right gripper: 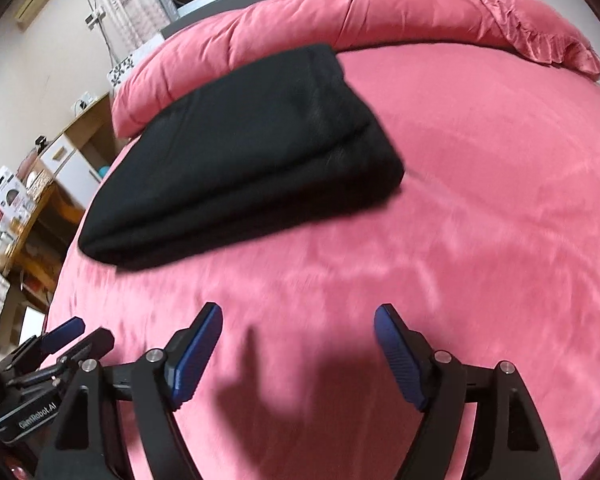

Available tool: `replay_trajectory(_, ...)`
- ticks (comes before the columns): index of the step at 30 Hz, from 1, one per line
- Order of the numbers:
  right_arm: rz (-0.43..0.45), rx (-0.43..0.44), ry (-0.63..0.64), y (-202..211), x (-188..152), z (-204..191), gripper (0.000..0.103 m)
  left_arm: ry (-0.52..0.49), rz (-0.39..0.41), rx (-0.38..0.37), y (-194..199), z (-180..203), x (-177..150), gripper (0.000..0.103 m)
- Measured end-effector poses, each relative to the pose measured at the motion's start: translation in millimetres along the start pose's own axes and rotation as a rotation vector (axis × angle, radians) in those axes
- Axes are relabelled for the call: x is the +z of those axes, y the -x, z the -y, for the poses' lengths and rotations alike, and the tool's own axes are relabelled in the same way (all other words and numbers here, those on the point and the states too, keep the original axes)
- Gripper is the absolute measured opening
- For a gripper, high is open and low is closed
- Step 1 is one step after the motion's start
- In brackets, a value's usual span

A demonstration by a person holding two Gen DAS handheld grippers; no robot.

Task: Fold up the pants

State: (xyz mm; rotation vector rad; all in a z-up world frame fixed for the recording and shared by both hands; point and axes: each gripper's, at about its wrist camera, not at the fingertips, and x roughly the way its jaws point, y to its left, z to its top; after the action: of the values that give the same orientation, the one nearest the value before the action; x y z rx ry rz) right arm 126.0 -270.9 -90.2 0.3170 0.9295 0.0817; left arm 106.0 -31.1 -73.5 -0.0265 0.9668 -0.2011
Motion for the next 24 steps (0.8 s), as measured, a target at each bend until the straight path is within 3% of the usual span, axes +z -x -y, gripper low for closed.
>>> replay_trajectory(3,0.011,-0.01,0.003,7,-14,-5,0.079,0.016,-0.025,0.041,4,-1,-8,0.075)
replay_trajectory(7,0.053,-0.016,0.018,23,-29,-13,0.083,0.007,-0.018,0.04,17,-1,-18,0.075)
replay_trajectory(11,0.103,-0.02,0.075,40,-39,-24,0.086,0.007,0.024,0.071,35,0,-29,0.075)
replay_trajectory(18,0.203,-0.054,0.184,68,-47,-47,0.103,-0.051,0.132,0.12,64,8,-42,0.075)
replay_trajectory(24,0.203,-0.074,0.225,72,-53,-57,0.103,-0.022,0.213,0.137,84,5,-43,0.075)
